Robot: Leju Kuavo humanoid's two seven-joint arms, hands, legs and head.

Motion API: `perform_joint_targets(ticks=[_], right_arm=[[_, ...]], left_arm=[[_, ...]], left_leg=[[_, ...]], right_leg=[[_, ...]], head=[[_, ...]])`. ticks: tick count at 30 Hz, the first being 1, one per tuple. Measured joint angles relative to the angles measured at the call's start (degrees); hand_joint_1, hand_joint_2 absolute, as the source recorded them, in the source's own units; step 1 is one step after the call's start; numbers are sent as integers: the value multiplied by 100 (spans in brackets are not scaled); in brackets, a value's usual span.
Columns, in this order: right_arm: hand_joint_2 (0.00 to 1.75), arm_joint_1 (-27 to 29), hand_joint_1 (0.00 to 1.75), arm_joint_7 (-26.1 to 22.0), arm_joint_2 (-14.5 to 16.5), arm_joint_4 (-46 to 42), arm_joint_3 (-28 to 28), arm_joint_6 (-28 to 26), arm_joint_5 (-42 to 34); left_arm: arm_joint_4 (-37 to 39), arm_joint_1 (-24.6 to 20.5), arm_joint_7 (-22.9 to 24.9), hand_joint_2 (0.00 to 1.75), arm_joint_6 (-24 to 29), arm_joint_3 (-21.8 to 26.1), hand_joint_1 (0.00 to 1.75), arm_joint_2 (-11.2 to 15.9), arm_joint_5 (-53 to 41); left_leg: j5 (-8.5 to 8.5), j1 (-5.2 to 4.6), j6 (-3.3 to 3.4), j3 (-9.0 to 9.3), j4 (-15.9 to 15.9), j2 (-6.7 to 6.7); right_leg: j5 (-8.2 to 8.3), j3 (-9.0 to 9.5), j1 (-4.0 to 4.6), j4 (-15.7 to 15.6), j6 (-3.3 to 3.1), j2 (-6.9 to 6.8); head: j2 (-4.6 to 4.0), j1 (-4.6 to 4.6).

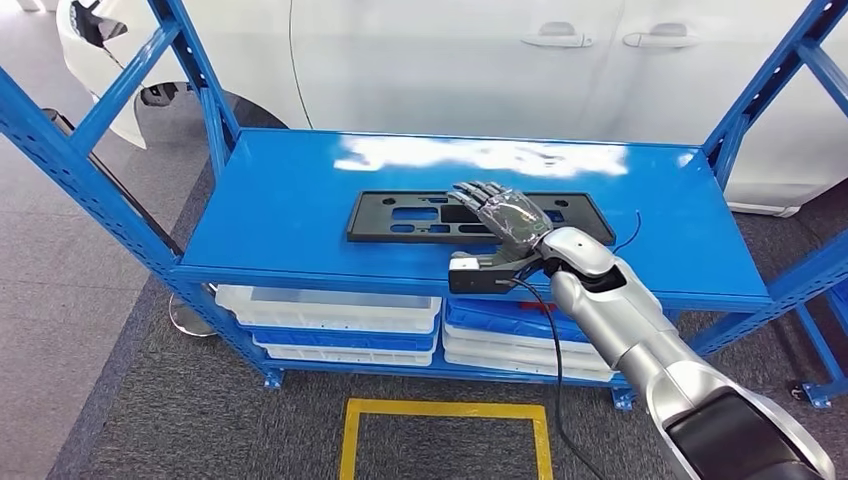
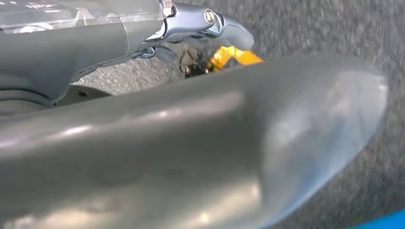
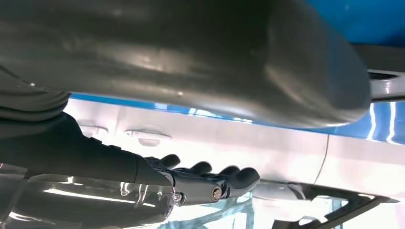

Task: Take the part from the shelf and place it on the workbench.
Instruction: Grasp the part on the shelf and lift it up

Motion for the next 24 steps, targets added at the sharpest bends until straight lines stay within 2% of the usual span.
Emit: perform_joint_targets(ticks=[2, 4, 5, 6, 7, 8, 9, 11, 12, 15, 17, 24], right_arm=[[0, -3, 0, -15, 4, 5, 22, -5, -14], [0, 27, 0, -47, 7, 29, 36, -17, -35], [0, 59, 0, -65, 7, 51, 41, -25, -45], [0, 92, 0, -81, 9, 77, 48, -32, -54], [0, 117, 0, -94, 12, 104, 56, -38, -62], [0, 129, 0, -104, 17, 128, 66, -43, -67], [0, 129, 0, -111, 26, 150, 76, -47, -71], [0, 120, 0, -120, 55, 194, 95, -58, -79], [0, 123, 0, -126, 79, 216, 107, -66, -83], [0, 141, 0, -144, 138, 282, 136, -99, -92], [0, 141, 0, -155, 173, 326, 155, -114, -96], [0, 107, 0, -173, 229, 458, 225, -113, -146]], left_arm=[[0, -5, 0, 0, -8, 1, 0, -1, -4], [0, -18, 0, 0, -11, 1, 0, -2, -9], [0, -18, 1, 0, -11, 1, 0, -2, -9], [0, -13, 1, 0, -10, 1, 0, -2, -9], [0, -7, 1, 0, -9, 1, 0, -2, -8], [0, -3, 1, 0, -8, 1, 0, -3, -7], [0, 1, 1, 0, -7, 1, 0, -3, -5], [0, -3, 1, 0, -7, 1, 0, -3, -4], [0, -6, 7, 0, -9, 1, 0, -2, -4], [0, -1, 77, 0, -8, 1, 0, 0, -4], [0, 2, 164, 0, 42, 1, 0, 0, 1], [0, 4, 236, 0, 192, 1, 0, 0, 8]], left_leg=[[17, 21, 63, 41, -65, 5], [3, 18, 103, 54, -73, 6], [-9, 16, 111, 60, -68, 3], [-25, 14, 113, 70, -59, -3], [-47, 14, 107, 85, -45, -8], [-74, 14, 93, 105, -27, -13], [-108, 14, 74, 125, -2, -16], [-180, -11, 28, 133, 67, -18], [-205, -25, 23, 126, 92, -17], [-220, -38, 40, 130, 91, -8], [-215, -35, 28, 150, 64, -1], [-201, -22, -40, 170, 23, 0]], right_leg=[[-191, -153, -3, 330, 47, -3], [-510, -552, -9, 1089, 75, -4], [-608, -760, -11, 1443, 88, -4], [-603, -895, -14, 1630, 97, -5], [-482, -920, -19, 1586, 100, -7], [-271, -831, -25, 1318, 97, -10], [-34, -672, -31, 915, 87, -14], [231, -401, -26, 269, 43, -16], [258, -344, -21, 127, 18, -13], [240, -335, -4, 100, -40, 5], [233, -332, 3, 101, -67, 15], [222, -330, 19, 106, -112, 14]], head=[[1, 3], [0, 7], [-1, 7], [-1, 8], [-1, 8], [-1, 8], [-1, 9], [0, 4], [0, 0], [-1, -9], [-1, -10], [-1, -10]])
